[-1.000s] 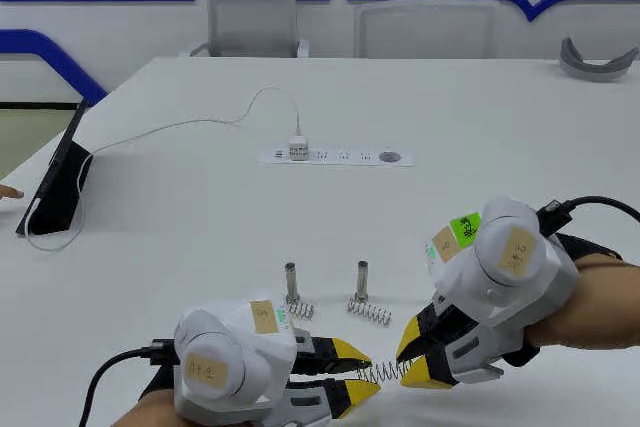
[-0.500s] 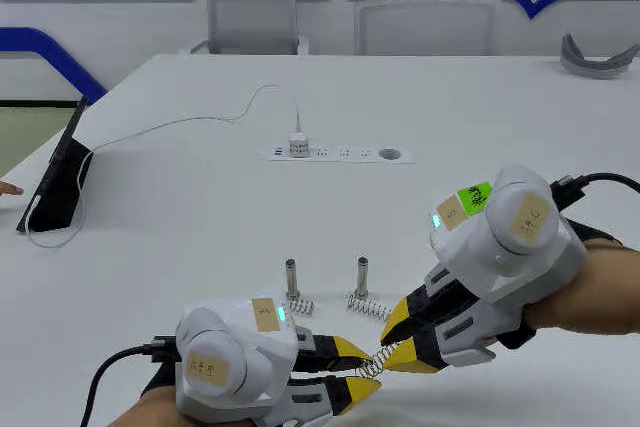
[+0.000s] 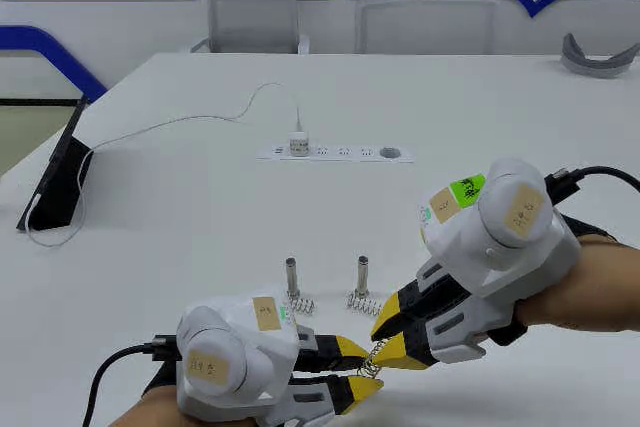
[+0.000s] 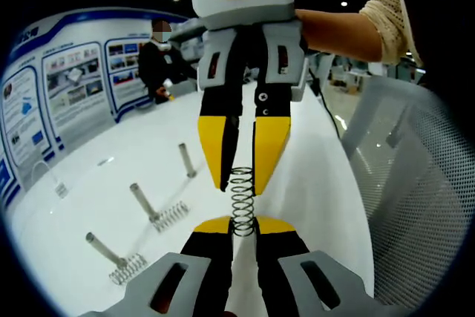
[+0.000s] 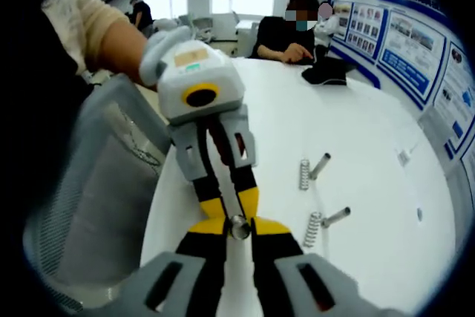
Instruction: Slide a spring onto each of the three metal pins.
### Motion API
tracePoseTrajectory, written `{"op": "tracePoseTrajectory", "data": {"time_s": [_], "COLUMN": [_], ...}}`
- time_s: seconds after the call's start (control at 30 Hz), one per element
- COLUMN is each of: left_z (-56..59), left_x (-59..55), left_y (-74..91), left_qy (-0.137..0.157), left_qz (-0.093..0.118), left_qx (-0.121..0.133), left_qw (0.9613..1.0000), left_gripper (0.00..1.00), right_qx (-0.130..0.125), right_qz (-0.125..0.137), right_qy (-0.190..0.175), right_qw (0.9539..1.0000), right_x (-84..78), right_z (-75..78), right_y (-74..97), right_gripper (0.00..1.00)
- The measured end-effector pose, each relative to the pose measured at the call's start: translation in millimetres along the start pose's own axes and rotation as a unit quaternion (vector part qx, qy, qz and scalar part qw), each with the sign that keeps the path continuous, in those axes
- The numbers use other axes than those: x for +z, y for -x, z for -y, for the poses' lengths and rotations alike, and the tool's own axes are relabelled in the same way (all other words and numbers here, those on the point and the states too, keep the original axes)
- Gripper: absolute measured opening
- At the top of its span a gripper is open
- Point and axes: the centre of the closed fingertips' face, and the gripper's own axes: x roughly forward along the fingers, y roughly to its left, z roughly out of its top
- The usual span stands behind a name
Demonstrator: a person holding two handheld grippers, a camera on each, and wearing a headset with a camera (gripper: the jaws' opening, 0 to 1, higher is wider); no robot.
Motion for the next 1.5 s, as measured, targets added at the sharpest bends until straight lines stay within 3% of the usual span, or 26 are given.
{"op": "tracePoseTrajectory", "data": {"time_s": [0.3, 0.8, 1.5], "left_z": [0.3, 0.5, -10.1], "left_x": [4.5, 5.9, -3.0], "left_y": [0.1, -0.5, 7.2], "left_qy": [-0.001, 0.0, 0.047], "left_qz": [0.006, 0.007, 0.002], "left_qx": [0.0, 0.002, 0.022], "left_qw": [1.0, 1.0, 0.9986], "left_gripper": [0.11, 0.12, 0.36], "right_qx": [0.003, 0.004, -0.025], "right_qz": [-0.012, -0.018, -0.027], "right_qy": [-0.013, -0.017, -0.034], "right_qw": [0.9998, 0.9997, 0.9987], "right_x": [-8.5, -9.3, -21.2], "right_z": [1.0, 0.7, 19.4], "right_y": [-5.0, -5.9, 12.4], "right_gripper": [0.15, 0.12, 0.12]}}
